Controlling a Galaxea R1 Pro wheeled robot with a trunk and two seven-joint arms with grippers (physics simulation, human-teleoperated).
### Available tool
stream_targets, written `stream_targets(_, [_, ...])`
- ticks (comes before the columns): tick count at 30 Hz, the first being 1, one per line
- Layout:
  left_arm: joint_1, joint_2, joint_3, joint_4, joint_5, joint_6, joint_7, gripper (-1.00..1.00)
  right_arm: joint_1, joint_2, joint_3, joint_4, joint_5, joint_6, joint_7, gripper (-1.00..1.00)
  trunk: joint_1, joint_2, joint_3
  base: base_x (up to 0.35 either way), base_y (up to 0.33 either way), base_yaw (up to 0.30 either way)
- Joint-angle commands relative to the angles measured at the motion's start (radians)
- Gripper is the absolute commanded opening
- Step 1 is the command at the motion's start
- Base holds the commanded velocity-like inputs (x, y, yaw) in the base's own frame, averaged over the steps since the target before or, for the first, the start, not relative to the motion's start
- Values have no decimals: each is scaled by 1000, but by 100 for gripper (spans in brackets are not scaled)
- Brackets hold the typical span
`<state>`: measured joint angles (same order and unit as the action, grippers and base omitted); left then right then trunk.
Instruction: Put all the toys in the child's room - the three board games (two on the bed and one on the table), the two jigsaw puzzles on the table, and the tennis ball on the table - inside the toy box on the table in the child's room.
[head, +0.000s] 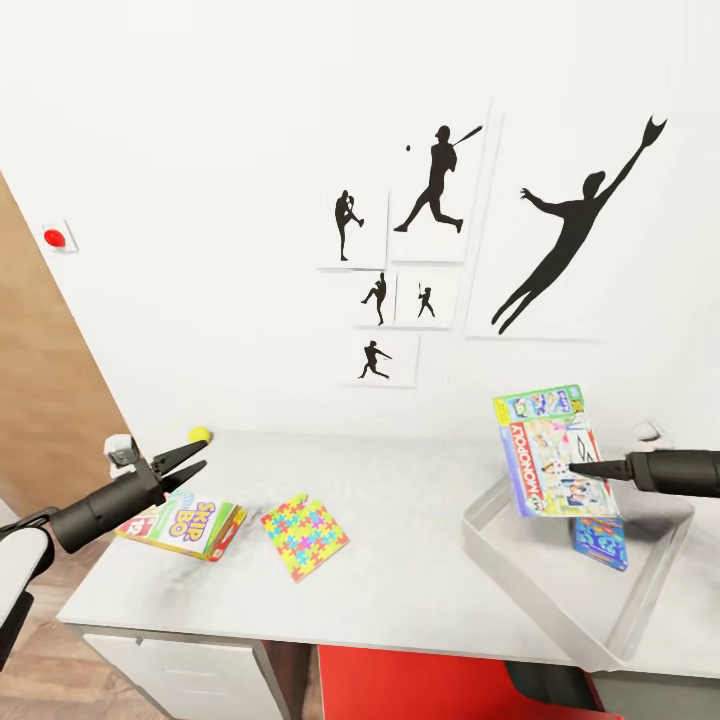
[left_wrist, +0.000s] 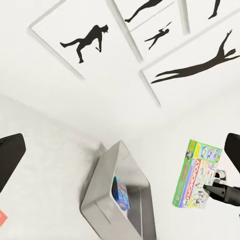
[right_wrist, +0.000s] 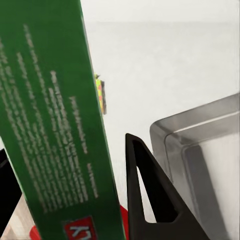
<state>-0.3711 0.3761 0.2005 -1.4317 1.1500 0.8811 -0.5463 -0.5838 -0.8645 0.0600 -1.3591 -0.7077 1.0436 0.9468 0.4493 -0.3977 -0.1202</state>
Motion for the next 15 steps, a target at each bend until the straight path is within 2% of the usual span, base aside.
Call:
stream_targets(1, [-1, -2, 1, 0, 0, 6, -2, 100, -2, -9, 3, 9, 12, 4, 22, -100, 1, -2, -2, 0, 0, 0])
stream_targets(3, [-1, -5, 0, 2, -1, 5, 0, 100, -2, -21, 3, 26, 48, -15, 66, -100, 1, -2, -2, 0, 0, 0])
stream_targets(4, [-1, -5, 0, 2, -1, 5, 0, 100, -2, -21, 3, 26, 48, -15, 66, -100, 1, -2, -2, 0, 0, 0])
stream_targets(6, [-2, -7, 0, 2, -2, 5, 0, 100, -4, -32, 2, 46, 97, -42, 123, -100, 1, -2, -2, 0, 0, 0])
stream_targets(7, [-2, -7, 0, 2, -2, 5, 0, 100, -4, -32, 2, 46, 97, -42, 123, -100, 1, -2, -2, 0, 0, 0])
stream_targets(11, [-3, -9, 0, 2, -1, 5, -2, 100, -11, -55, -1, 96, 221, -94, 285, -100, 1, -2, -2, 0, 0, 0])
stream_targets(12, [-3, -9, 0, 2, -1, 5, -2, 100, -11, -55, -1, 96, 221, -94, 285, -100, 1, -2, -2, 0, 0, 0])
stream_targets(13, [-3, -9, 0, 1, 1, 5, -3, 100, -21, -63, -2, 128, 294, -124, 379, -100, 1, -2, -2, 0, 0, 0])
stream_targets(14, [-3, -9, 0, 1, 1, 5, -3, 100, -21, -63, -2, 128, 294, -124, 379, -100, 1, -2, -2, 0, 0, 0])
stream_targets(15, [-3, -10, 0, 0, 2, 6, -3, 100, -28, -66, -3, 146, 332, -142, 425, -100, 1, -2, -2, 0, 0, 0])
